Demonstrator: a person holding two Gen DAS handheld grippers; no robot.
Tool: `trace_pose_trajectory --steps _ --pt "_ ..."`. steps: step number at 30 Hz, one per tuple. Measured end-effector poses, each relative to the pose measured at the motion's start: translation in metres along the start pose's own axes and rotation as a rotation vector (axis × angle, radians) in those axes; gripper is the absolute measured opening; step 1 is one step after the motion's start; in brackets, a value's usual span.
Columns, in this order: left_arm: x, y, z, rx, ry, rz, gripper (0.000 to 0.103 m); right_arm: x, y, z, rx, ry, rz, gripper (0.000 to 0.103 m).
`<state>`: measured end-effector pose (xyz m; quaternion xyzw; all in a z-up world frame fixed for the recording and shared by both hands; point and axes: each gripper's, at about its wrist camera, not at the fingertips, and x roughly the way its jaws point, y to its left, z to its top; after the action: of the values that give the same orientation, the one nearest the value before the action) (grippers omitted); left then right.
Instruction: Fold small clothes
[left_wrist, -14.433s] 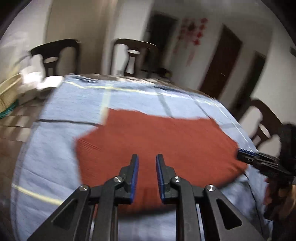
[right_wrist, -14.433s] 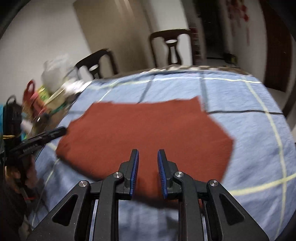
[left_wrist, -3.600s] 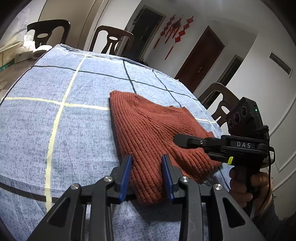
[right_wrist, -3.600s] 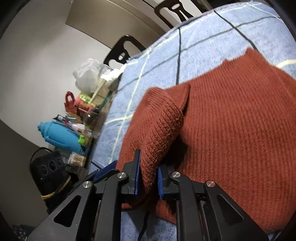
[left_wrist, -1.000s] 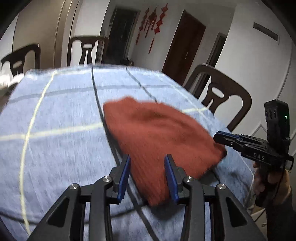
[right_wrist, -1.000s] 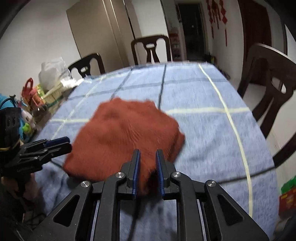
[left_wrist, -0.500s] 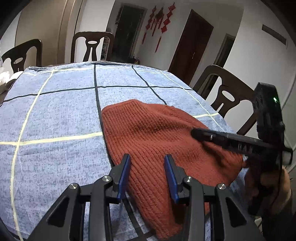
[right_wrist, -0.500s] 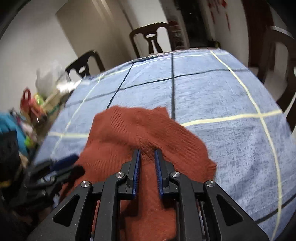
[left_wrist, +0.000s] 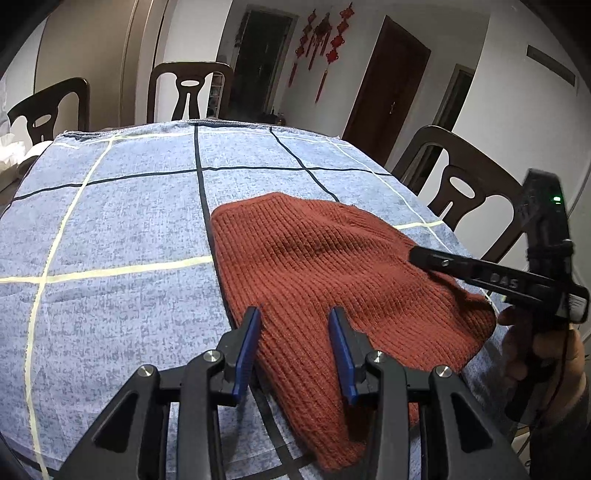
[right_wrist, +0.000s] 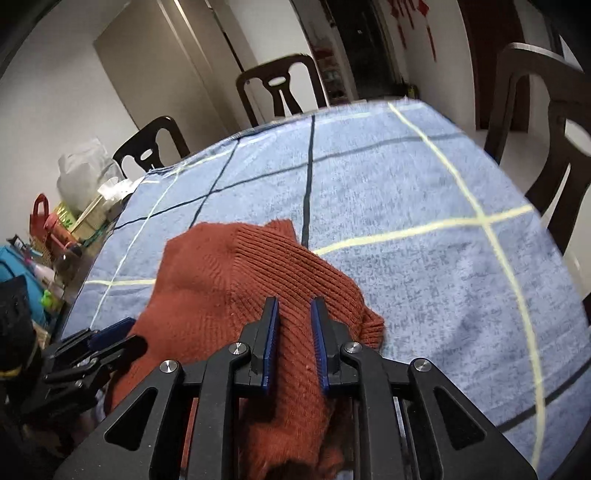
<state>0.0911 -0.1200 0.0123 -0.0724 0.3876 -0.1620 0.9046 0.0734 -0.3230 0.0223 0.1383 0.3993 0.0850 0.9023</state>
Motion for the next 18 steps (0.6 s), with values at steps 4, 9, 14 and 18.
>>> trace_pose_trajectory --steps 4,9,14,18 --pt "-0.004 0.001 0.002 -0.007 0.006 0.006 0.042 -0.018 0.011 -0.006 -0.055 -0.021 0.018 0.019" --pt "-0.020 -0.001 -0.002 0.004 -0.011 0.014 0.041 -0.034 0.015 -0.021 -0.082 -0.024 0.018 0.019" --pt "-0.019 0.002 -0.012 0.014 0.009 0.009 0.042 -0.027 0.007 -0.040 -0.107 0.006 -0.034 0.025" --pt "-0.019 0.004 -0.011 0.006 0.009 0.007 0.042 -0.032 0.005 -0.036 -0.085 -0.003 -0.030 0.025"
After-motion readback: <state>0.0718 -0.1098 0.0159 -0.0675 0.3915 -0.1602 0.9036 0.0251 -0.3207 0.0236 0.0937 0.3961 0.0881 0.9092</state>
